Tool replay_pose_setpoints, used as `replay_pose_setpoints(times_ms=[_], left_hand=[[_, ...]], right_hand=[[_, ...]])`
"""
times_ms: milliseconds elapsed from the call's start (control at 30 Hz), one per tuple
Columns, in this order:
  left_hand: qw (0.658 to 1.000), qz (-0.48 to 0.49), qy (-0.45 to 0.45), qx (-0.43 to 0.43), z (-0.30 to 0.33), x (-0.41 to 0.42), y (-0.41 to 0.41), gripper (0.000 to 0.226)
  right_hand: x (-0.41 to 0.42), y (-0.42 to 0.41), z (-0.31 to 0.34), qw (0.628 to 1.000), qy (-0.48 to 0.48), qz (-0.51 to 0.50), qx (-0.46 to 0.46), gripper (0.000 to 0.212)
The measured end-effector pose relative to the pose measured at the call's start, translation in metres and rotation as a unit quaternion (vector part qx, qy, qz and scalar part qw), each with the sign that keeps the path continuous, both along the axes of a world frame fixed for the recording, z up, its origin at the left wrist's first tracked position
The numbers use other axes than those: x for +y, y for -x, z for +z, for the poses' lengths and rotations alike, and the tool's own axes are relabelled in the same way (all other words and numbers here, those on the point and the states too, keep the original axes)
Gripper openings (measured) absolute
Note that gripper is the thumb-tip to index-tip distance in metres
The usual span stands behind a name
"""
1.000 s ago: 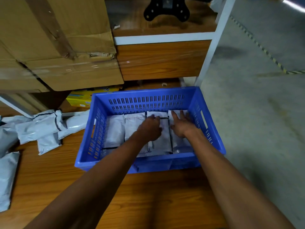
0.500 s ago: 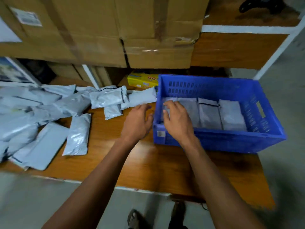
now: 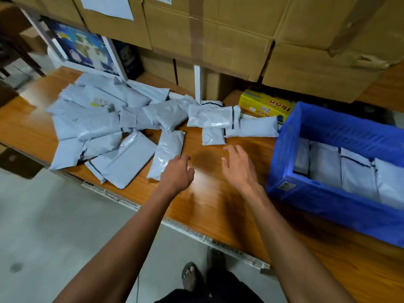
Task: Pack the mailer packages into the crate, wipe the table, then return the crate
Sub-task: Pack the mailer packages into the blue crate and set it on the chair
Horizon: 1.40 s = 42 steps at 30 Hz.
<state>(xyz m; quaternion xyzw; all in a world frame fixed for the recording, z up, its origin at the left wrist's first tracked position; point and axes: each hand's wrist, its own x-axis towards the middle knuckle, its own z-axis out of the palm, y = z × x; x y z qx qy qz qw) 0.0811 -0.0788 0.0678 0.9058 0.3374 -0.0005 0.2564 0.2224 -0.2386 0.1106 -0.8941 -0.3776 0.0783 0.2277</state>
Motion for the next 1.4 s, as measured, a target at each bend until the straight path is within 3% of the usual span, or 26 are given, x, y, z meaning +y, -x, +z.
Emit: replay_pose_setpoints(times_ms=[333,500,633,767,1067,1133,1267,1400], left_hand=[[0.985,0.039,-0.104,0.135,-0.051,0.080,-0.035,0.070],[0.987,0.055,-0.092,0.120,-0.087,0.086,-0.052,0.082],[0.983,0.073,-0.111,0.126,-0.090,0.069,-0.061,0.078],[0.979,0.098,-0.140,0.112,-0.082,0.060,-0.070,0.074],[0.990,0.056,-0.096,0.088,-0.103,0.064,-0.073,0.075],[0.989,0.075,-0.095,0.079,-0.103,0.060,-0.068,0.071],[0.987,0.071,-0.121,0.073,-0.107,0.060,-0.061,0.074],[0.987,0.055,-0.126,0.080,-0.115,0.062,-0.059,0.076]], right_hand=[[0.126,-0.092,-0.043,0.984,0.150,0.060,-0.080,0.062],[0.170,-0.142,-0.077,0.970,0.200,0.057,-0.124,0.082],[0.178,-0.147,-0.096,0.958,0.243,0.061,-0.140,0.085],[0.165,-0.114,-0.088,0.963,0.210,0.023,-0.169,0.090],[0.142,-0.054,-0.108,0.971,0.240,-0.009,-0.015,0.104],[0.138,-0.048,-0.110,0.973,0.230,-0.007,-0.019,0.103],[0.132,-0.047,-0.128,0.981,0.132,0.096,-0.109,0.086],[0.126,-0.046,-0.151,0.974,0.121,0.158,-0.113,0.075]])
